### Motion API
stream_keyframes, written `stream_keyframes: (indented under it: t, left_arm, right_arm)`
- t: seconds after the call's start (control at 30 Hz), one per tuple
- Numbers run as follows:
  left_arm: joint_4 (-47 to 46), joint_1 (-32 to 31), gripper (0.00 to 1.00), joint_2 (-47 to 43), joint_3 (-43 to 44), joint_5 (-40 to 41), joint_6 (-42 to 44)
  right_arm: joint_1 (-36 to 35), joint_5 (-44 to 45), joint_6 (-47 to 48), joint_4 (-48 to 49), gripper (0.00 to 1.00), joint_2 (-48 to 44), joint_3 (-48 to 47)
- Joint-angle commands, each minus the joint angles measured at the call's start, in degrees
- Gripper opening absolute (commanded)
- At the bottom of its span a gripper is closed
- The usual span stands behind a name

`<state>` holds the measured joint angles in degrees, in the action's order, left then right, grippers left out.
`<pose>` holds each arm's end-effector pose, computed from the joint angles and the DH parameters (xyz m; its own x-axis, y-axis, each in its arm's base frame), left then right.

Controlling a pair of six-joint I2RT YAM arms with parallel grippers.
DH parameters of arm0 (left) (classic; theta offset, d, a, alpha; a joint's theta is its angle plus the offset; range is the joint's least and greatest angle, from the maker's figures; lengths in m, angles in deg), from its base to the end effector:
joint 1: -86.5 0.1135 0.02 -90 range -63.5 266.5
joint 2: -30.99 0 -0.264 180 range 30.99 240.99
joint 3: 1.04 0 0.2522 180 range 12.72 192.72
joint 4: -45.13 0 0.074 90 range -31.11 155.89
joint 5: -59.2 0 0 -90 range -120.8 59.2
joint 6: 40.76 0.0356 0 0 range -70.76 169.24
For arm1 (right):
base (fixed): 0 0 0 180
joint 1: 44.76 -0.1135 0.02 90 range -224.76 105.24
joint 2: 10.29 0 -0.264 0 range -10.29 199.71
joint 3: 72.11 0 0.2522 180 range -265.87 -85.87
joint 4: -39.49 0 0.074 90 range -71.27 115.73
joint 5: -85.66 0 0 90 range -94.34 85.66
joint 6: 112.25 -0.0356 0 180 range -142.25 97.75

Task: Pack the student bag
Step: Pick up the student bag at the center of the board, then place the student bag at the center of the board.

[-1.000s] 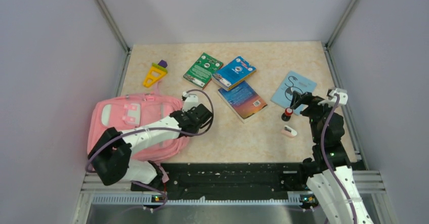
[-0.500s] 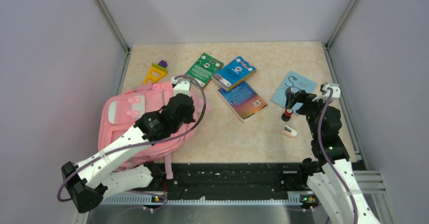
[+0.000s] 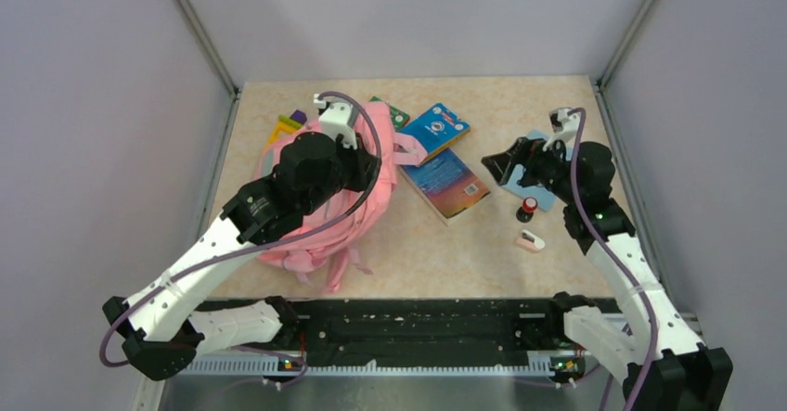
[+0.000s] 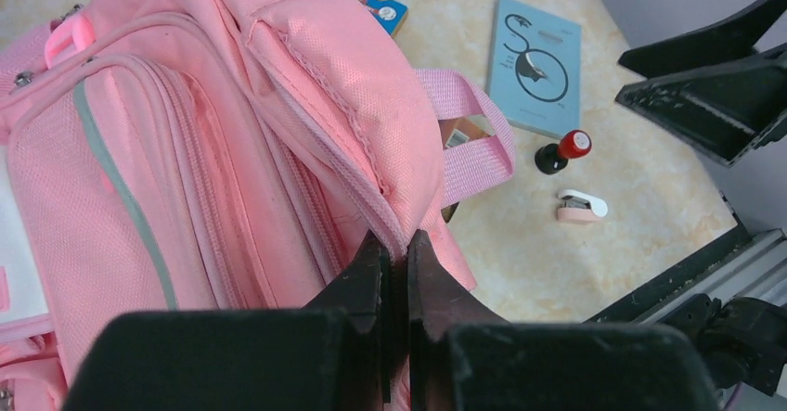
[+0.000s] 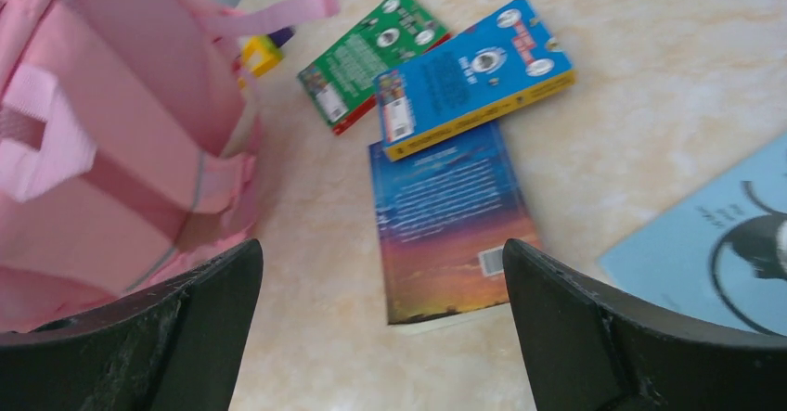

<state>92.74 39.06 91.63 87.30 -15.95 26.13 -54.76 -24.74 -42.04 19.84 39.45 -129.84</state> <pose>0.1527 -0.1528 0.4239 -0.4273 -0.0956 -0.8990 0.4145 0.8630 -0.2888 0.1990 0.0477 0.3283 -0.3562 0.2594 -0.8977 -0.4021 0.8246 0.3979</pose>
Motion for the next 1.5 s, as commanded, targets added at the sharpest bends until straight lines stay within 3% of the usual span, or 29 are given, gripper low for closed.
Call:
stream_keyframes:
  t: [0.0, 0.33, 0.53, 0.67, 0.77, 0.9, 1.13, 1.17, 1.2, 1.27, 1.33, 1.47]
  left_arm:
    - [-10.7, -0.1, 0.0, -0.5, 4.4, 0.8, 4.0]
    - [-14.3, 0.1, 0.0, -0.9, 5.5, 1.5, 7.7]
    - [-15.7, 0.2, 0.0, -2.5, 1.1, -1.6, 10.6]
    - [-14.2, 0.1, 0.0, -4.5, -4.9, -10.6, 12.9]
    - [-12.0, 0.0, 0.0, -6.1, -11.4, -25.0, 13.8]
    - [-10.5, -0.6, 0.0, -7.4, -20.9, -37.0, 10.2]
    - [-3.5, -5.4, 0.0, -8.0, -26.7, -38.0, 6.5]
    - [-3.0, -5.8, 0.04, -8.5, -27.0, -37.5, 6.1]
    - [-2.6, -5.8, 0.17, -8.9, -27.1, -37.0, 5.8]
    - [-2.2, -5.9, 0.52, -10.3, -26.9, -34.9, 5.3]
    - [-2.5, -5.9, 0.76, -11.7, -25.9, -31.1, 5.2]
    - [-4.7, -5.9, 0.89, -12.7, -23.3, -24.7, 5.4]
  right_arm:
    - [-3.6, -9.9, -3.3, 3.7, 0.99, 1.6, -3.7]
    - [-21.7, -3.1, -1.8, 0.1, 0.99, 6.2, -11.6]
    - [-25.6, 6.2, -6.1, 1.5, 0.99, 6.9, -12.1]
    - [-25.6, 16.7, -6.6, -2.1, 0.99, 5.0, -12.2]
    - [-25.6, 20.1, -4.7, -4.5, 0.99, 4.9, -13.1]
    - [-25.6, 23.5, -4.0, -6.1, 0.99, 6.6, -12.3]
    - [-25.6, 18.3, -4.7, -1.9, 0.99, 14.5, -8.9]
    - [-25.6, 17.5, -4.8, -1.4, 0.99, 16.1, -8.8]
    - [-25.6, 16.5, -5.0, -0.9, 0.98, 17.6, -8.7]
    - [-25.6, 13.5, -5.2, 0.5, 0.98, 20.5, -8.3]
    - [-25.7, 10.7, -5.6, 2.0, 0.97, 22.6, -7.5]
    - [-26.5, 8.6, -6.0, 4.3, 0.95, 24.5, -5.2]
